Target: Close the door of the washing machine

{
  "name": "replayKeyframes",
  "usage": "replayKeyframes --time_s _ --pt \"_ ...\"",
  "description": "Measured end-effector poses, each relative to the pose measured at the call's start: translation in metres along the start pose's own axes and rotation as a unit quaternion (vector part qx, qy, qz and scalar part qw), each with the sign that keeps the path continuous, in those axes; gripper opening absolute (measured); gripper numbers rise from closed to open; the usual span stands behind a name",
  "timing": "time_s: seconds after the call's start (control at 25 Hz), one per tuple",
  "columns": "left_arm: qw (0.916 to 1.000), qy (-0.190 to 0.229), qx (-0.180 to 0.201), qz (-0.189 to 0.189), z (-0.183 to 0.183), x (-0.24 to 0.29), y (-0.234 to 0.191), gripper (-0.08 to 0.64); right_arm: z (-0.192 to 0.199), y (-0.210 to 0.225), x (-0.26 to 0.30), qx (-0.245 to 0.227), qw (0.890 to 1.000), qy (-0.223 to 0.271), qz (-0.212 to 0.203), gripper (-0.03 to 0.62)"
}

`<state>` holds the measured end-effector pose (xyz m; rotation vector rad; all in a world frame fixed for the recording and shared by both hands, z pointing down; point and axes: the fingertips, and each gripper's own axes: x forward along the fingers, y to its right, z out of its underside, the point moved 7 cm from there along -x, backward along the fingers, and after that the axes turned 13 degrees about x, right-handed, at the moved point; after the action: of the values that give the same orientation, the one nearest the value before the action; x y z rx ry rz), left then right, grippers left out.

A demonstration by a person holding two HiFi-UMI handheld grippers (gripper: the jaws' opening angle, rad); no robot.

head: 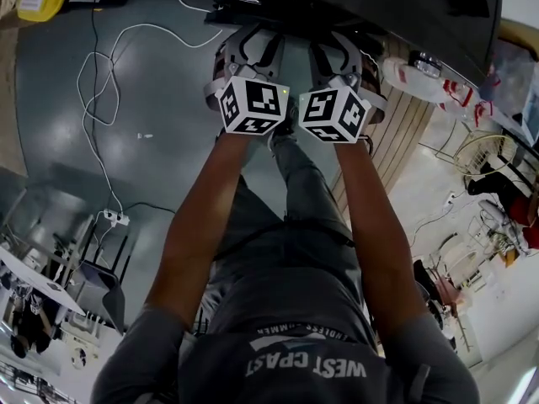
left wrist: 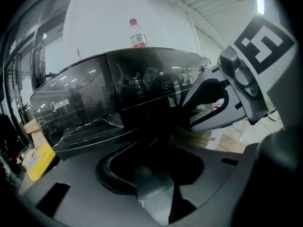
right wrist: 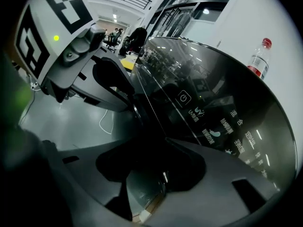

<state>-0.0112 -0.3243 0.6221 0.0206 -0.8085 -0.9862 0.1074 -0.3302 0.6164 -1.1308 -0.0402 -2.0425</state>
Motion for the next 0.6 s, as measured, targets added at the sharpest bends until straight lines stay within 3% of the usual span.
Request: replayKeyframes --time_s 0.32,0.52,0.6 --pt "0.9998 -0.007 -0.016 -0.007 -0.0029 0.0047 -0.0011 0.164 -0.0021 0.0022 0.0032 0.023 1.0 -0.01 0.015 0.192" --pt "0.9998 -0.009 -0.013 0.012 -0.0012 0.0023 -0.0044 0.161 -0.0044 0.0034 0.0043 0.024 0.999 -0.034 -0.007 0.186" --pt "0.9997 -0.003 -0.014 0.02 -0.0041 -0.0037 -0.0068 0.114 -0.0069 0.0054 0.0019 0.027 0.998 -0.042 -0.025 0.173"
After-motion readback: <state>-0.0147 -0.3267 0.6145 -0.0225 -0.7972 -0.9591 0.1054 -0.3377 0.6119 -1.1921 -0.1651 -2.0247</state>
